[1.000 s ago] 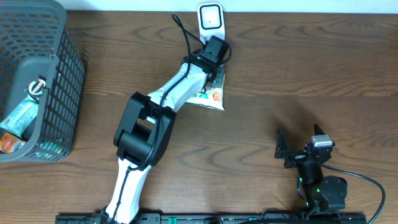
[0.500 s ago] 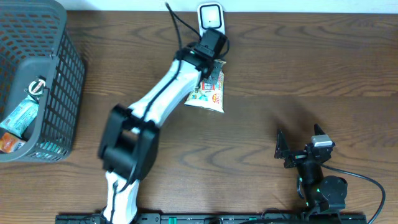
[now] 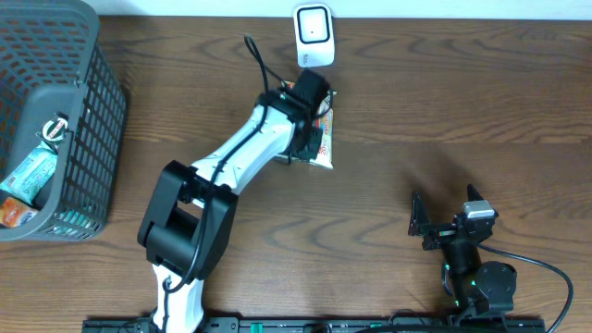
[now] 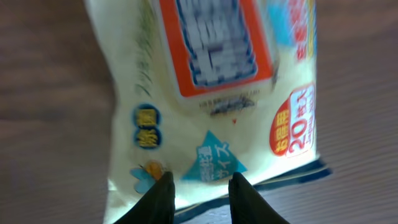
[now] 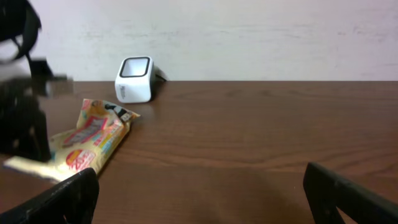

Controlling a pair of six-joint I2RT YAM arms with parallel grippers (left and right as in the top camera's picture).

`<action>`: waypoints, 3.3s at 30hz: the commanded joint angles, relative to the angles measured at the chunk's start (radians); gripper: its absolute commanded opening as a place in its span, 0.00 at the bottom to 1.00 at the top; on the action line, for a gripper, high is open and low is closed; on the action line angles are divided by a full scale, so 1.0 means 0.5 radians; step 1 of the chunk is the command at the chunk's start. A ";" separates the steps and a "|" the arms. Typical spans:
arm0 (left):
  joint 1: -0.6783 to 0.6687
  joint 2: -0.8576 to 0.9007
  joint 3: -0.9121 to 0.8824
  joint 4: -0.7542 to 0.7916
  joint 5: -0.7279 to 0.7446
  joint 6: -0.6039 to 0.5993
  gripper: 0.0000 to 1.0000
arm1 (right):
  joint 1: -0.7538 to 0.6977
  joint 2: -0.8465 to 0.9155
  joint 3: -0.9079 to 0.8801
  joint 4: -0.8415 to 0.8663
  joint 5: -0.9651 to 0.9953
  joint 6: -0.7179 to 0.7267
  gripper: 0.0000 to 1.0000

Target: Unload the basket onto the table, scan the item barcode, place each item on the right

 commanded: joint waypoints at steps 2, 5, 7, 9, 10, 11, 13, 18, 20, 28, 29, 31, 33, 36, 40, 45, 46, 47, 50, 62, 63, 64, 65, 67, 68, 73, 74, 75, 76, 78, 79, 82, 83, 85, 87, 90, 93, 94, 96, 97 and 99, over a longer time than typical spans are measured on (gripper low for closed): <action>-0.014 0.011 -0.117 0.020 0.031 -0.021 0.29 | -0.012 -0.011 -0.002 -0.008 -0.007 0.004 0.99; -0.014 0.011 -0.122 -0.012 0.068 -0.019 0.29 | -0.012 -0.011 -0.002 -0.008 -0.007 0.004 0.99; -0.014 0.011 -0.122 -0.031 0.175 -0.018 0.24 | -0.012 -0.011 -0.002 -0.008 -0.007 0.004 0.99; -0.013 -0.001 -0.120 -0.037 0.201 -0.016 0.22 | -0.012 -0.011 -0.002 -0.008 -0.007 0.004 0.99; -0.012 -0.014 -0.114 -0.038 0.200 0.014 0.20 | -0.012 -0.011 -0.002 -0.008 -0.007 0.004 0.99; -0.008 -0.028 -0.103 -0.043 0.201 0.046 0.19 | -0.012 -0.011 -0.002 -0.008 -0.007 0.004 0.99; 0.002 -0.081 -0.066 -0.068 0.200 0.111 0.19 | -0.012 -0.011 -0.002 -0.008 -0.007 0.004 0.99; 0.039 -0.298 0.005 0.018 0.159 0.187 0.19 | -0.012 -0.011 -0.002 -0.008 -0.007 0.004 0.99; 0.058 -0.385 0.005 0.166 0.095 0.187 0.19 | -0.012 -0.011 -0.002 -0.008 -0.007 0.004 0.99; 0.081 -0.377 -0.010 0.783 -0.101 0.187 0.19 | -0.012 -0.011 -0.002 -0.008 -0.007 0.004 0.99; 0.081 -0.338 -0.010 0.842 -0.139 0.188 0.19 | -0.012 -0.011 -0.002 -0.008 -0.007 0.004 0.99; 0.082 -0.247 -0.010 0.952 -0.205 0.187 0.19 | -0.012 -0.011 -0.002 -0.008 -0.007 0.004 0.99; 0.082 -0.147 -0.010 1.041 -0.221 0.188 0.20 | -0.012 -0.011 -0.002 -0.008 -0.007 0.004 0.99; 0.082 0.011 -0.010 1.164 -0.222 0.189 0.25 | -0.012 -0.011 -0.002 -0.008 -0.007 0.004 0.99; 0.090 0.227 -0.010 1.348 -0.223 0.302 0.37 | -0.012 -0.011 -0.002 -0.008 -0.007 0.004 0.99; 0.114 0.409 -0.010 1.446 -0.223 0.317 0.50 | -0.012 -0.011 -0.002 -0.008 -0.007 0.004 0.99; 0.125 0.419 -0.010 1.444 -0.224 0.322 0.50 | -0.012 -0.011 -0.002 -0.008 -0.007 0.004 0.99; 0.133 0.419 -0.010 1.437 -0.224 0.321 0.50 | -0.012 -0.011 -0.002 -0.008 -0.007 0.004 0.99; 0.157 0.361 -0.009 1.430 -0.223 0.321 0.51 | -0.012 -0.011 -0.002 -0.008 -0.007 0.004 0.99; 0.152 -0.230 -0.009 0.818 -0.201 0.171 0.56 | -0.012 -0.011 -0.002 -0.008 -0.007 0.004 0.99; 0.152 -0.233 -0.009 0.743 -0.160 0.118 0.56 | -0.012 -0.011 -0.002 -0.008 -0.007 0.004 0.99; 0.152 -0.227 -0.010 0.691 -0.101 0.101 0.56 | -0.012 -0.011 -0.002 -0.008 -0.007 0.004 0.99; 0.152 -0.211 -0.015 0.643 -0.022 0.099 0.56 | -0.012 -0.011 -0.002 -0.008 -0.007 0.004 0.99; 0.146 -0.172 -0.043 0.600 0.092 0.099 0.56 | -0.012 -0.011 -0.002 -0.008 -0.007 0.004 0.99; 0.140 -0.148 -0.063 0.594 0.105 0.094 0.56 | -0.012 -0.011 -0.002 -0.008 -0.007 0.004 0.99; 0.085 0.035 -0.102 0.584 0.104 0.062 0.56 | -0.012 -0.011 -0.002 -0.008 -0.007 0.004 0.99; 0.067 0.082 -0.102 0.584 0.104 0.063 0.56 | -0.012 -0.011 -0.002 -0.008 -0.007 0.004 0.99; 0.052 0.121 -0.102 0.586 0.104 0.063 0.56 | -0.012 -0.011 -0.002 -0.008 -0.007 0.004 0.99; 0.036 0.167 -0.102 0.587 0.104 0.063 0.56 | -0.012 -0.011 -0.002 -0.008 -0.007 0.004 0.99; 0.006 0.231 -0.102 0.587 0.104 0.063 0.56 | -0.012 -0.011 -0.002 -0.008 -0.007 0.004 0.99; -0.006 0.250 -0.102 0.586 0.104 0.063 0.56 | -0.012 -0.011 -0.002 -0.008 -0.007 0.004 0.99; -0.050 0.264 -0.102 0.581 0.104 0.063 0.56 | -0.012 -0.011 -0.002 -0.008 -0.007 0.004 0.99; -0.064 0.253 -0.101 0.581 0.105 0.063 0.56 | -0.012 -0.011 -0.002 -0.008 -0.007 0.004 0.99; -0.099 0.226 -0.101 0.581 0.105 0.062 0.56 | -0.012 -0.011 -0.002 -0.008 -0.007 0.004 0.99; -0.137 0.195 -0.101 0.581 0.105 0.062 0.56 | -0.012 -0.011 -0.002 -0.008 -0.007 0.004 0.99; -0.194 0.128 -0.099 0.581 0.103 0.043 0.56 | -0.012 -0.011 -0.002 -0.008 -0.007 0.004 0.99; -0.231 0.014 -0.096 0.581 0.103 -0.070 0.56 | -0.012 -0.011 -0.002 -0.008 -0.007 0.004 0.99; -0.233 -0.023 -0.095 0.581 0.103 -0.089 0.56 | -0.012 -0.011 -0.002 -0.008 -0.007 0.004 0.99; -0.228 -0.117 -0.095 0.581 0.101 -0.102 0.56 | -0.012 -0.011 -0.002 -0.008 -0.007 0.004 0.99; -0.220 -0.169 -0.095 0.580 0.101 -0.102 0.56 | -0.012 -0.011 -0.002 -0.008 -0.007 0.004 0.99; -0.190 -0.303 -0.095 0.554 0.090 -0.101 0.56 | -0.012 -0.011 -0.002 -0.008 -0.007 0.004 0.99</action>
